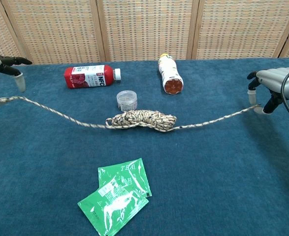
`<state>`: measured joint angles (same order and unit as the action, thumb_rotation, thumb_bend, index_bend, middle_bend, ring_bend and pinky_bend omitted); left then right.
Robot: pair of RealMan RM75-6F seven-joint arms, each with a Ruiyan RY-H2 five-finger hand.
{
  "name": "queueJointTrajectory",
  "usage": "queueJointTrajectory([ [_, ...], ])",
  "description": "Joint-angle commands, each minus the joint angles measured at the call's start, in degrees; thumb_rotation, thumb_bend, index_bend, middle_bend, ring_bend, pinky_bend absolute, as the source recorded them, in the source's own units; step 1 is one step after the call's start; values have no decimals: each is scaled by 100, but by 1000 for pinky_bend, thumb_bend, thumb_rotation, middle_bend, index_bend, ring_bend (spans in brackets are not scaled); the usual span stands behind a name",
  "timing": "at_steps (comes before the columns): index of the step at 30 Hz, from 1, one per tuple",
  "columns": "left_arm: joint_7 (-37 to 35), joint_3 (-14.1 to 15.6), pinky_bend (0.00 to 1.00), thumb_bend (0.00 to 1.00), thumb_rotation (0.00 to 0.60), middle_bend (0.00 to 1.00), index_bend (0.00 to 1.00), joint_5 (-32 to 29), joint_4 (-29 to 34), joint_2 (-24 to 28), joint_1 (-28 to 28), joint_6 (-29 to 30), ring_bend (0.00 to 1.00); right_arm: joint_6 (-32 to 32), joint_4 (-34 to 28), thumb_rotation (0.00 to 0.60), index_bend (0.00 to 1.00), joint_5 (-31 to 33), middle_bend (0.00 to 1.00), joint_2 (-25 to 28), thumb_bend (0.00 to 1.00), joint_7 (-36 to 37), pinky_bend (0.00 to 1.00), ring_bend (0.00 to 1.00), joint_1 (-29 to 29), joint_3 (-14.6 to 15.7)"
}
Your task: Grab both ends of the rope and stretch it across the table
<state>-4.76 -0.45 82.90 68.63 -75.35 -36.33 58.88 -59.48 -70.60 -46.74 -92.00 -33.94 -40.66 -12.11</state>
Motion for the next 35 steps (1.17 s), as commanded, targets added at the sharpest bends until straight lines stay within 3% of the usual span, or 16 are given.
queueJointTrajectory([
  [1,-190,-86,0,0,600,0,0,16,144,100,83,182,0,-203,-204,600,25,-259,0,117,50,283,0,0,92,-83],
  [7,-402,-384,0,0,600,0,0,-316,1026,617,401,658,0,-938,-699,600,0,-1286,0,529,0,1282,0,0,455,-108],
  [13,-300,-598,0,0,600,0,0,-784,2159,1157,868,1190,0,-1687,-1005,600,0,-2293,0,1027,0,2338,0,0,1028,168],
  [17,165,-522,0,0,600,0,0,-923,2788,1378,1217,1574,0,-2141,-1165,600,0,-2739,0,1294,0,2822,0,0,1463,425],
  [21,1012,-181,0,0,600,0,0,-846,3694,1519,1791,2246,0,-2718,-1644,600,0,-3195,0,1645,0,2944,0,0,2102,912],
  [27,1133,-9,0,0,600,0,0,-424,3727,1129,2228,2822,0,-3170,-2099,600,0,-3613,0,1805,0,2660,0,0,2568,1202],
  [35,1275,61,0,0,600,0,0,-148,3696,1046,2372,2807,0,-3400,-2245,600,0,-3892,0,1814,0,2249,0,0,2800,1150],
])
